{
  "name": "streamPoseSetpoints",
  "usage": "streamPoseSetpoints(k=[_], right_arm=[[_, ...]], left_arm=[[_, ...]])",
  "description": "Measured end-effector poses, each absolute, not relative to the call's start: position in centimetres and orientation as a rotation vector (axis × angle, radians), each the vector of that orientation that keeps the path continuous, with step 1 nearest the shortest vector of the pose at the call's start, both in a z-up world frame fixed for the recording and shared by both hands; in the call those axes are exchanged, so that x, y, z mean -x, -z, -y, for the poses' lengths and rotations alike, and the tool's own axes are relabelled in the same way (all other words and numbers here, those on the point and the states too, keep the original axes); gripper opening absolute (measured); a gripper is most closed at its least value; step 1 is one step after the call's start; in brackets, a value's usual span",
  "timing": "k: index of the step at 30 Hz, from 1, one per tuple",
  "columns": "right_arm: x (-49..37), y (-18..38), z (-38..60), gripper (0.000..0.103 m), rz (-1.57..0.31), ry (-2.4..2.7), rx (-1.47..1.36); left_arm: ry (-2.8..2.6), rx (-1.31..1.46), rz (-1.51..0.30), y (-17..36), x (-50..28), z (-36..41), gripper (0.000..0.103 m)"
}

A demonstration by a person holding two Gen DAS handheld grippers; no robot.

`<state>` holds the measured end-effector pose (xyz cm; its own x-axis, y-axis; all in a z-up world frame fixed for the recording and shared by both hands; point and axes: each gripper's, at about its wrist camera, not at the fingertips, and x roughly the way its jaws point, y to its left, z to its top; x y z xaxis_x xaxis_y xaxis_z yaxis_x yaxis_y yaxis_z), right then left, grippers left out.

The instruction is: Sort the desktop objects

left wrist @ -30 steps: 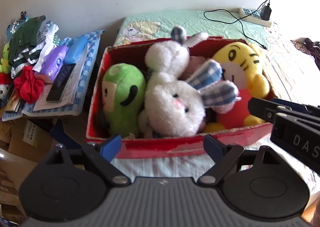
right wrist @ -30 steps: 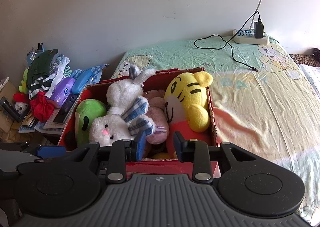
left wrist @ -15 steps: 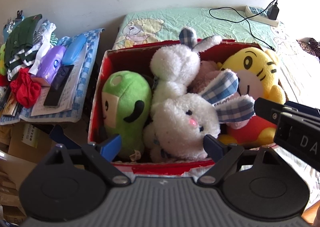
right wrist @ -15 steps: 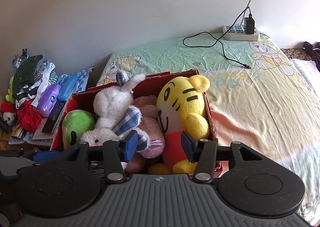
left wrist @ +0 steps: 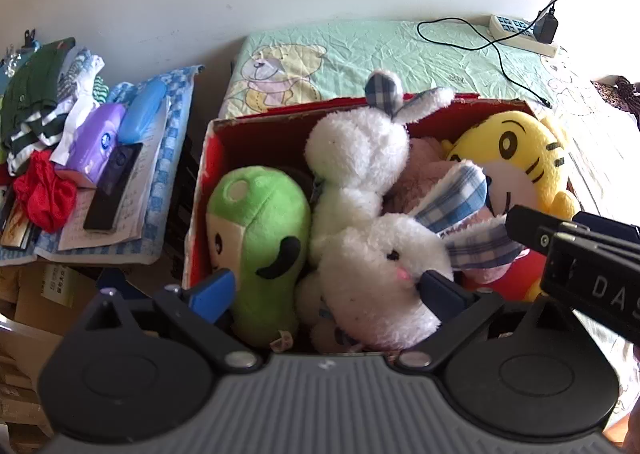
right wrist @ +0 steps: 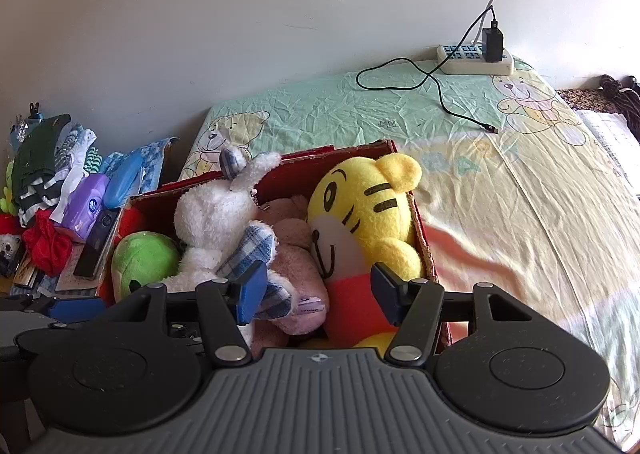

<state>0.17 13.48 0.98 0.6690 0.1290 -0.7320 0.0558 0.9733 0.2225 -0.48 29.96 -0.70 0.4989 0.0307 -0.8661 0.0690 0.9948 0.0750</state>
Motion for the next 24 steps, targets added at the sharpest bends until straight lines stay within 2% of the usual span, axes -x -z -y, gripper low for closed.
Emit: streamPoseSetpoints(k=[11, 18, 24], right_arm=[[-0.2, -2.2, -14.2, 0.060, -0.832, -0.043, -0.215], [0.3, -3.2, -13.1, 0.060, -0.885, -0.034, -0.181], [1.0, -2.8, -12.6, 0.060, -0.892, -0.039, -0.172]], left_arm=[[0.088, -0.109, -1.056, -0.5, 0.6, -30.6, 0.100], [0.180, -0.019, -1.191, -0.8, 1.3, -30.3, 0.100], [0.160, -0.065, -1.137, -0.9, 2.8, -29.1, 0.100]])
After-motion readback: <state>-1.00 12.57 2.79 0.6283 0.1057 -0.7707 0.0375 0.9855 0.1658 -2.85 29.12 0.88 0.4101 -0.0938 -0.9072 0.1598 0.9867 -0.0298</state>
